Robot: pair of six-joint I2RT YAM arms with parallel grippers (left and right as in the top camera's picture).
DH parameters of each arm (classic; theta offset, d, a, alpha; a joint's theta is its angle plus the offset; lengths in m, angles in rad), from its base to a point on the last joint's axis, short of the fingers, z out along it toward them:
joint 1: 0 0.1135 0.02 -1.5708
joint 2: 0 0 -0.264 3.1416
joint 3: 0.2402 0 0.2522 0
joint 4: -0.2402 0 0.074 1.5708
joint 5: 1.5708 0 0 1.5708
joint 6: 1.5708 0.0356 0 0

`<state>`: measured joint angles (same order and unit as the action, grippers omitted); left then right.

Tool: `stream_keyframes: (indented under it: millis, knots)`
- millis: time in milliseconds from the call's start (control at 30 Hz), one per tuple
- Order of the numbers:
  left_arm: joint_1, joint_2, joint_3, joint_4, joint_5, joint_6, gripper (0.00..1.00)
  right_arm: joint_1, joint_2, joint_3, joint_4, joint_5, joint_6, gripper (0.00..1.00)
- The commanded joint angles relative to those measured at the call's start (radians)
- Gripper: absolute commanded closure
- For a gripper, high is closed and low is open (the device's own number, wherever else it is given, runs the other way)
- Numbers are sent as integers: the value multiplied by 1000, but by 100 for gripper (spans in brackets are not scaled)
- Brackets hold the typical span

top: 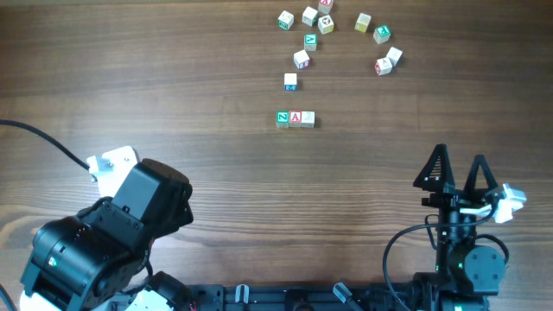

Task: Form a horizontal line

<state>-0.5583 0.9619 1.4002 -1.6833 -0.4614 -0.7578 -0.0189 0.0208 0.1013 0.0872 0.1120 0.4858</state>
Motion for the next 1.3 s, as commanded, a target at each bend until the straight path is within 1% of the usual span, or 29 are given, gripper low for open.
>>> stream_keyframes:
  millis: [0, 67, 233, 400, 700, 1267]
  knots:
    - [0, -4, 3, -1, 1, -2, 0, -9, -18, -64, 54, -8, 14, 0]
    - [0, -4, 3, -1, 1, -2, 0, -9, -18, -97, 89, -4, 16, 1]
    - [0, -4, 3, -1, 1, -2, 0, -9, -18, -96, 67, 6, -16, 0]
    - [0, -4, 3, -1, 1, -2, 0, -9, -18, -96, -68, 6, -14, 0]
    - [0, -4, 3, -1, 1, -2, 0, -9, -18, -96, -82, -128, -225, 1]
    - [0, -4, 3, -1, 1, -2, 0, -9, -17, -96, -82, -129, -221, 0]
